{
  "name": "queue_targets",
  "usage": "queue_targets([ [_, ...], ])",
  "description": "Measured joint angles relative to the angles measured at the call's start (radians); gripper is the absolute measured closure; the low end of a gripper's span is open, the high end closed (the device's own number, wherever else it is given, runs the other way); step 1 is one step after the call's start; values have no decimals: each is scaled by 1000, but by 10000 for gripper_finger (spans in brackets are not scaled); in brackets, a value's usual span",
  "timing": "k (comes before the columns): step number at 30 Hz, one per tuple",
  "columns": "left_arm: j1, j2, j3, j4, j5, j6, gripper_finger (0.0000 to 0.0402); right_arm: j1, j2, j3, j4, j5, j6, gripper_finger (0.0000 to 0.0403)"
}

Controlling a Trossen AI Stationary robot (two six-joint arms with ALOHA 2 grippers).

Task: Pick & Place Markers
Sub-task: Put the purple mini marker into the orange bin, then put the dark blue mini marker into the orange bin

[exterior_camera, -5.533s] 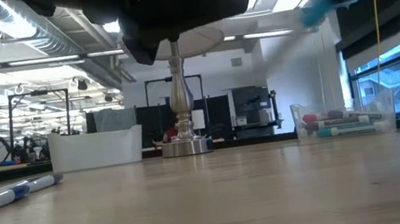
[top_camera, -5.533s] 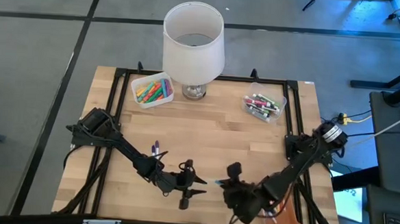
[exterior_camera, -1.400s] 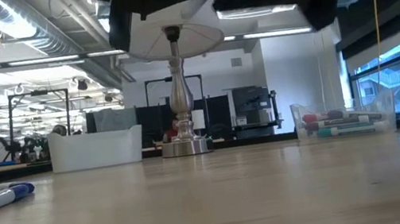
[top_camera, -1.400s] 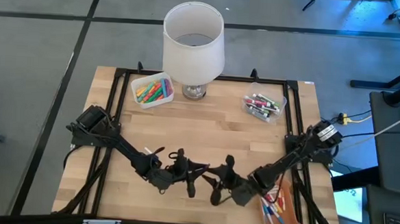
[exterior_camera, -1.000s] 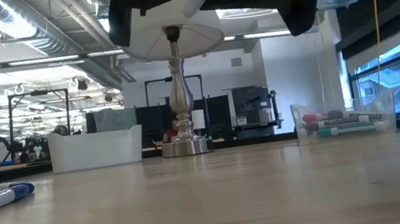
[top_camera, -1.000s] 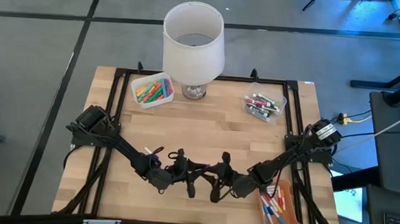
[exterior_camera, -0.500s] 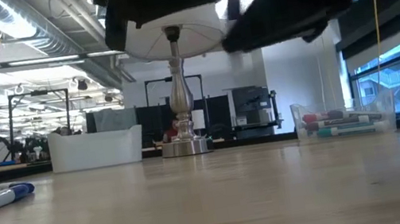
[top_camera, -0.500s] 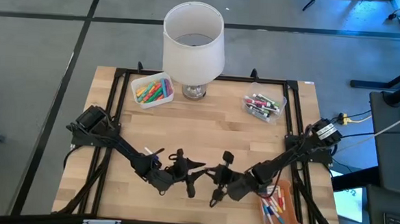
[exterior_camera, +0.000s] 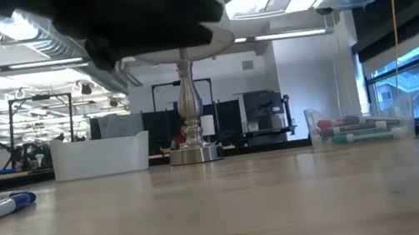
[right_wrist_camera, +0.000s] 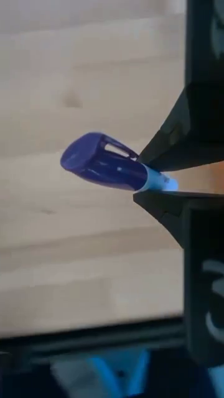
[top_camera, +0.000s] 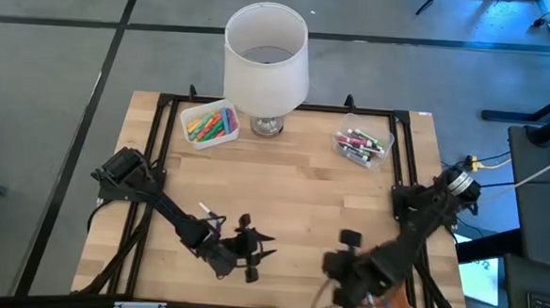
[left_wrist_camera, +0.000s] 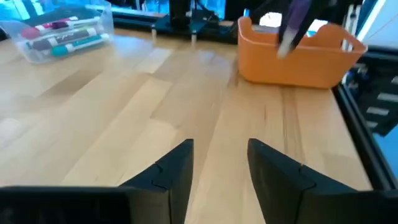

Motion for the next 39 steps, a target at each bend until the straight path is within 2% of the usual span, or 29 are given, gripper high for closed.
queue_targets([
  [6,-18,0,0,-89,-7,-23,256,169,0,58,-255,-80,284,359],
  [11,-25,0,0,-155,-68,-103,256,264,0,25,-326,-146,501,350],
  [15,-25,-10,0,-221,-170,-218,253,291,0,-11,-323,-150,563,315],
  [19,-20,-57,0,-360,-183,-375,242,278,0,-29,-338,-209,577,281],
  [23,-23,-111,0,-543,-78,-457,230,264,0,-31,-338,-214,575,255],
  [27,-25,-209,0,-860,241,-402,226,261,0,-31,-337,-216,559,243],
  [30,-28,-278,0,-1120,411,-479,229,262,0,-31,-336,-231,523,241],
  [34,-31,-318,0,-1318,447,-487,234,261,0,-31,-336,-208,519,240],
  [39,-36,-308,-16,-1368,427,-223,235,241,0,-31,-328,-183,519,240],
])
